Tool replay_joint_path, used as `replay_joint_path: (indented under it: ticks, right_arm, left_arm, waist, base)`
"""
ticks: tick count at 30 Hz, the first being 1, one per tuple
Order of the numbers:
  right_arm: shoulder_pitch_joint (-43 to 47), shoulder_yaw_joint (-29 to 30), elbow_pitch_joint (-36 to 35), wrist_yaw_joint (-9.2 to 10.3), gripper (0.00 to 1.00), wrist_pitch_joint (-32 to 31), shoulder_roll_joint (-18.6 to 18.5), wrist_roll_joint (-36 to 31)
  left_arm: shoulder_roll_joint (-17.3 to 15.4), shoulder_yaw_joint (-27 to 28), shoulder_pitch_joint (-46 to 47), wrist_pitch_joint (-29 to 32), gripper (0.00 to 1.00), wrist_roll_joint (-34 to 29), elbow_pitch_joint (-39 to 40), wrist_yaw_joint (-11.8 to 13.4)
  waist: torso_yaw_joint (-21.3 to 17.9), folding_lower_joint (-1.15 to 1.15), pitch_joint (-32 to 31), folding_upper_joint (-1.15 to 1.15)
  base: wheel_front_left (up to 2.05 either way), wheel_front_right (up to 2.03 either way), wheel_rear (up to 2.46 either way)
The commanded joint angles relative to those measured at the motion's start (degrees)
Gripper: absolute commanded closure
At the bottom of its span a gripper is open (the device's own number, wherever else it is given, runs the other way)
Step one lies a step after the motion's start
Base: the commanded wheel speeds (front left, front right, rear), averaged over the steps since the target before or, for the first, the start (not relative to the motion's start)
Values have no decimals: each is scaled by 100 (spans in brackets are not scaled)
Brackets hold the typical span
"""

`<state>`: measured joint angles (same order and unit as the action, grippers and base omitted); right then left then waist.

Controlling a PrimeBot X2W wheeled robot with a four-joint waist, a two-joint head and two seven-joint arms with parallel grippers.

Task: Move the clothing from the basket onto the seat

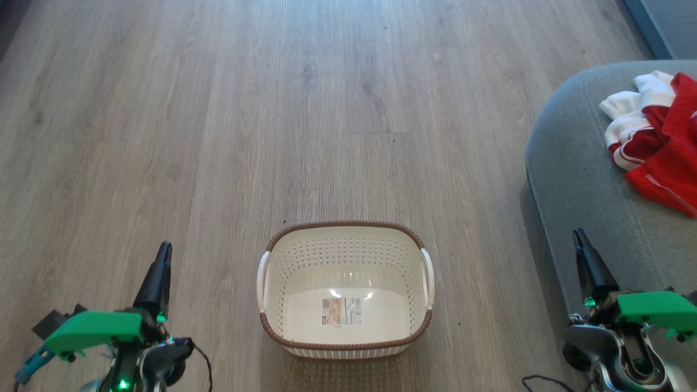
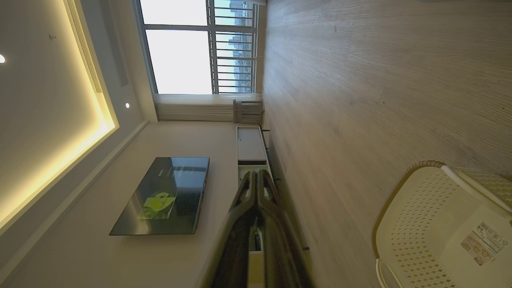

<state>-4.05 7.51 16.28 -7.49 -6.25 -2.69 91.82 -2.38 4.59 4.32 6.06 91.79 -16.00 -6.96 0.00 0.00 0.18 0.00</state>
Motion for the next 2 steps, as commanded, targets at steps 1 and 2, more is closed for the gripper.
replay_joint_path:
  ticks: [1, 2]
  right_arm:
    - [-213, -99, -225, 0, 100, -24, -19, 35]
    - [-213, -99, -225, 0, 100, -24, -19, 35]
  left_arm:
    - [-50, 193, 187, 43, 100, 38, 195, -53]
    - [-50, 193, 187, 43, 100, 38, 195, -53]
  waist:
    - [0, 0, 0, 0]
    - [0, 0, 0, 0]
  base:
    - [0, 0, 0]
    - [0, 0, 0]
